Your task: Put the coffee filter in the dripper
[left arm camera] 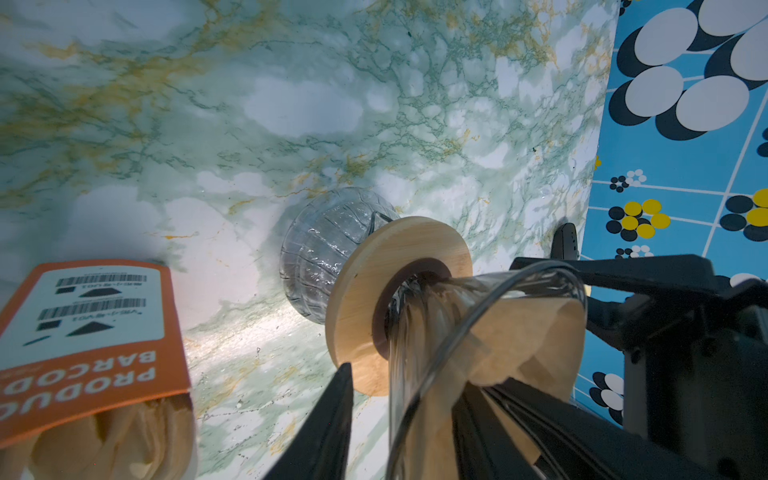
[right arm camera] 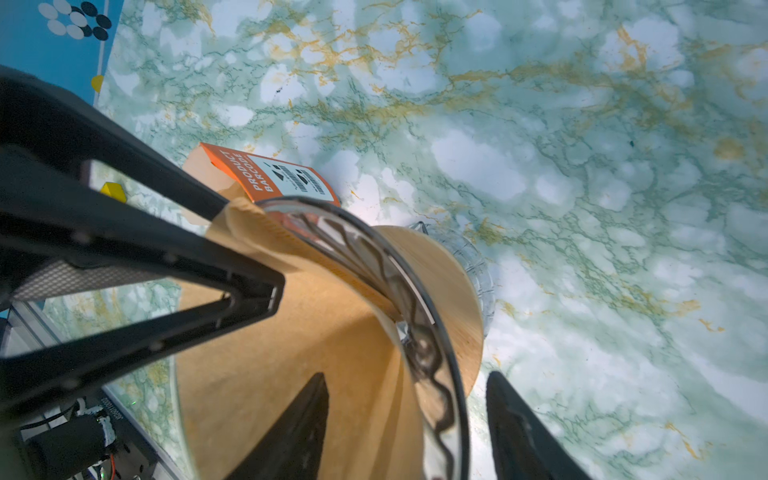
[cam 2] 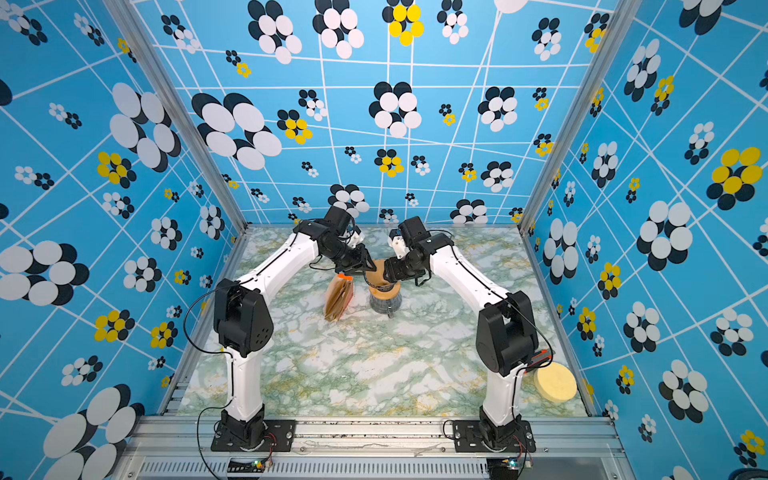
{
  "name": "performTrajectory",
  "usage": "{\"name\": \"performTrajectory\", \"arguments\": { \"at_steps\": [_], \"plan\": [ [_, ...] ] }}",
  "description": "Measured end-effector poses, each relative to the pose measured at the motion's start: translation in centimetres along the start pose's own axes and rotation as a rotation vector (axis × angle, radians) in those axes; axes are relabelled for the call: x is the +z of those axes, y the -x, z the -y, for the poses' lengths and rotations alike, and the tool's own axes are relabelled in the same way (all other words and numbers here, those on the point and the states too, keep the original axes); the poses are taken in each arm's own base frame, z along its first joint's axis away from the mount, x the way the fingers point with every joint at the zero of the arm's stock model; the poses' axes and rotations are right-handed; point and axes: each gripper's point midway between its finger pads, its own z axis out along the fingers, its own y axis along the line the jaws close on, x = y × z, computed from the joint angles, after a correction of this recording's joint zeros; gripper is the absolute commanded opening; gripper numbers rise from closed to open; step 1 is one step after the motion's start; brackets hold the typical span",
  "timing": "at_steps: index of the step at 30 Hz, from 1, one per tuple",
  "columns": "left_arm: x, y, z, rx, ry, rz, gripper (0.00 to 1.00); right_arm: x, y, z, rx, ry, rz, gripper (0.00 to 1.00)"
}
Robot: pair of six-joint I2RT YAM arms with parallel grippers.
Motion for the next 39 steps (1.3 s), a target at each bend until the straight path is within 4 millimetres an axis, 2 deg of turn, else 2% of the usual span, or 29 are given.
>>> {"name": "performTrajectory", "arguments": {
  "at_steps": [5, 9, 15, 31, 39],
  "plan": [
    [-0.8, 0.7, 0.9, 0.061, -0.003, 0.011, 0.42, -0.8, 1.2, -0.4, -0.008, 0.009, 0.030, 0.63],
    [-0.3, 1.3, 0.9, 0.098, 0.001, 0.003, 0.42, -1.1, 1.8, -0.7, -0.011, 0.015, 0.041, 0.63],
    [0.9, 1.0, -0.1, 0.128, 0.024, -0.048, 0.42, -0.3, 1.3, -0.6, -0.004, 0.020, 0.012, 0.63],
    [0.6, 0.6, 0.1, 0.179, 0.019, -0.071, 0.42, 0.5, 0.4, -0.3, 0.003, 0.015, -0.028, 0.61],
    [1.0, 0.2, 0.6, 0.187, 0.010, -0.082, 0.34, 0.8, 0.3, -0.1, 0.005, 0.013, -0.036, 0.60]
  ]
}}
